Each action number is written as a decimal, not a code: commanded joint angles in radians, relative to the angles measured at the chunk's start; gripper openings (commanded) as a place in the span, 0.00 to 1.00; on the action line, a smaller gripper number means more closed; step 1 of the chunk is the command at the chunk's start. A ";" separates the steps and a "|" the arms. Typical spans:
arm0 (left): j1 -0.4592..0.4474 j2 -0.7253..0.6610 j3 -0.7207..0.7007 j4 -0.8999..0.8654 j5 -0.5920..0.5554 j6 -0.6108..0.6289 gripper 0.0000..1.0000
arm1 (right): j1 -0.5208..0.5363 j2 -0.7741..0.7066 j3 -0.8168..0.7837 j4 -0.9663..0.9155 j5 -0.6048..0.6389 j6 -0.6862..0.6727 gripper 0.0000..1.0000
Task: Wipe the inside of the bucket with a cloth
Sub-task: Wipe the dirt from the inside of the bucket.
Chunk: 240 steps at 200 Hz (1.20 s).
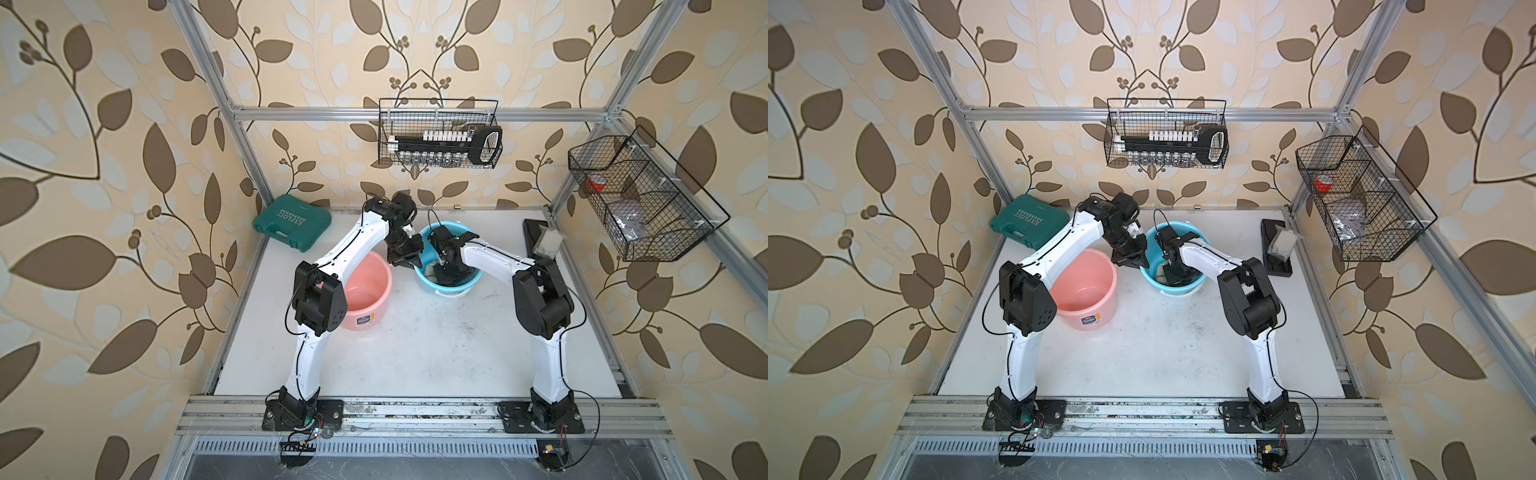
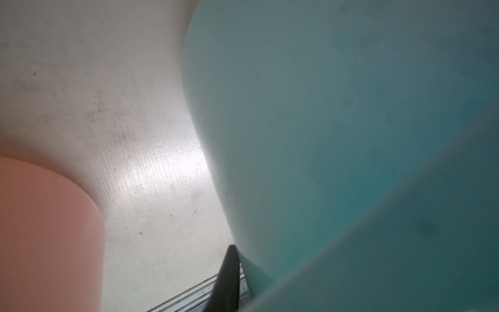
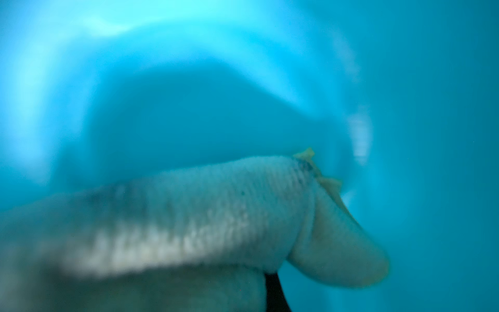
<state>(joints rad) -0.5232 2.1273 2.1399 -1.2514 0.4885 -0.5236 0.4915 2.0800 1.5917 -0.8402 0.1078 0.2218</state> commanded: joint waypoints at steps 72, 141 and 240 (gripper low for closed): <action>-0.020 -0.068 0.014 -0.058 0.046 0.047 0.00 | 0.020 -0.301 -0.092 0.040 0.098 0.007 0.00; -0.020 -0.081 -0.014 -0.042 0.058 0.050 0.00 | 0.020 -0.136 -0.051 -0.024 0.414 -0.001 0.00; -0.017 -0.086 -0.047 -0.029 0.056 0.056 0.00 | -0.015 0.063 -0.004 -0.064 0.391 0.069 0.00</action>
<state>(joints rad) -0.5358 2.1231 2.1036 -1.2053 0.5179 -0.5152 0.5167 2.0743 1.5608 -0.8864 0.5663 0.2466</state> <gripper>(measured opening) 0.122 0.050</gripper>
